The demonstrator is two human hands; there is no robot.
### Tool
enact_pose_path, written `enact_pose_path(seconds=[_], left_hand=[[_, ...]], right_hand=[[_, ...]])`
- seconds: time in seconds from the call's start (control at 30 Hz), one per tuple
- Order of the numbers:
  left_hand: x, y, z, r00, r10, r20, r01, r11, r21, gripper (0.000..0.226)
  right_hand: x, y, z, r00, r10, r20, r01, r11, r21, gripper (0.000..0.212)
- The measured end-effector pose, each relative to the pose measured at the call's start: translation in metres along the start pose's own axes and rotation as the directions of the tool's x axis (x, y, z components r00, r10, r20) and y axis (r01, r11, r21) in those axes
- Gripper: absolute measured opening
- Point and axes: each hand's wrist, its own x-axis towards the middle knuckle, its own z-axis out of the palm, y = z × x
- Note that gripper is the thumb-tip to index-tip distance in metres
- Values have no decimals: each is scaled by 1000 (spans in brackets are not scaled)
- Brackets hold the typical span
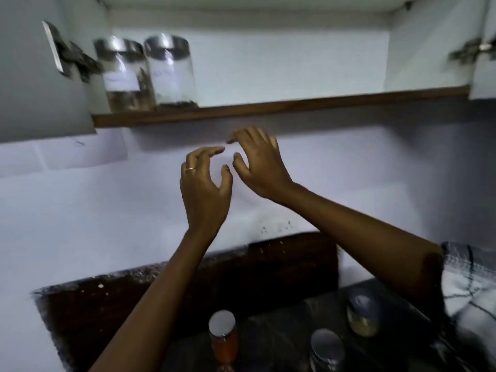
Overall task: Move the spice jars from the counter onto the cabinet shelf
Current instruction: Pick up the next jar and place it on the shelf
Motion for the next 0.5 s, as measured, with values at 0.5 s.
enact_pose_path(seconds=[0.5], left_hand=[[-215, 72, 85, 827, -146, 542, 342, 897, -280, 27]], right_hand=[[-218, 82, -83, 913, 392, 117, -361, 906, -221, 23]])
